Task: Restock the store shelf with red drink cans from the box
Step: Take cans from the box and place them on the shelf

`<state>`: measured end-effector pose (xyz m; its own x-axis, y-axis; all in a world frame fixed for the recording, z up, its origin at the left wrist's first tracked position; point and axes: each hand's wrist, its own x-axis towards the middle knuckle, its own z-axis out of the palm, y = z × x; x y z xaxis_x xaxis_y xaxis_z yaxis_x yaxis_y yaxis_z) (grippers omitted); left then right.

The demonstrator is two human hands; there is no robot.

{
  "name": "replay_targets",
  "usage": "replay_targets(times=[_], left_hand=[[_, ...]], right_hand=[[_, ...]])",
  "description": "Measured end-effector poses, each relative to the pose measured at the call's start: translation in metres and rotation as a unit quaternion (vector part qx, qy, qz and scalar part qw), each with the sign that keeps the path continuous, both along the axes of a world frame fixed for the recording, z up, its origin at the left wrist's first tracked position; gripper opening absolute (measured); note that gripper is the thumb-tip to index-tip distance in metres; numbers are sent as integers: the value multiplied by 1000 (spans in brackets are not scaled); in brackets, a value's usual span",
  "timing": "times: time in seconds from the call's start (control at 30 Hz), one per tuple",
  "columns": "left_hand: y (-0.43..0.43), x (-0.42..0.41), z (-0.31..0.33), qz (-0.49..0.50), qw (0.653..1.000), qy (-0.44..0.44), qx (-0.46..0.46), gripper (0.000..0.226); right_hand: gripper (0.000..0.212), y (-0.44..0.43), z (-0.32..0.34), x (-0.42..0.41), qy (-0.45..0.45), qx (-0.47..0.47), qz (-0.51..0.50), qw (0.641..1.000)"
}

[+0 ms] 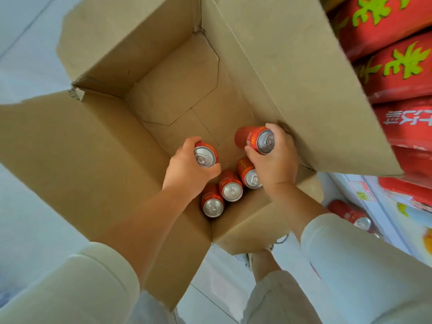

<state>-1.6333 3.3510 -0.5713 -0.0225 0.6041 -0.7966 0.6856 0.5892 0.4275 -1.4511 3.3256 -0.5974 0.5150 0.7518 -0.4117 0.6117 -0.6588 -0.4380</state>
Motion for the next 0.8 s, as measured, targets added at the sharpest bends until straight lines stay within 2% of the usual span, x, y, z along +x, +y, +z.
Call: replay_targets(times=[0.1,0.23,0.47,0.63,0.8], left_hand=[[8,3,61,-4,1000,-1,14,71],[35,10,181,-27,998,-6,63,69],[88,16,428,-118,977,-24,177,68],[99,24,604,-202,940,-46,272,55],[87,49,742,-337,865,-67,366,62]], right_hand=[[60,5,80,-6,54,53,-32,997],[58,18,220,-11,100,121,-67,985],[58,38,475,-14,78,258,-88,959],[60,24,645,-13,28,357,-122,925],[59,-22,772,1,-14,449,-141,882]])
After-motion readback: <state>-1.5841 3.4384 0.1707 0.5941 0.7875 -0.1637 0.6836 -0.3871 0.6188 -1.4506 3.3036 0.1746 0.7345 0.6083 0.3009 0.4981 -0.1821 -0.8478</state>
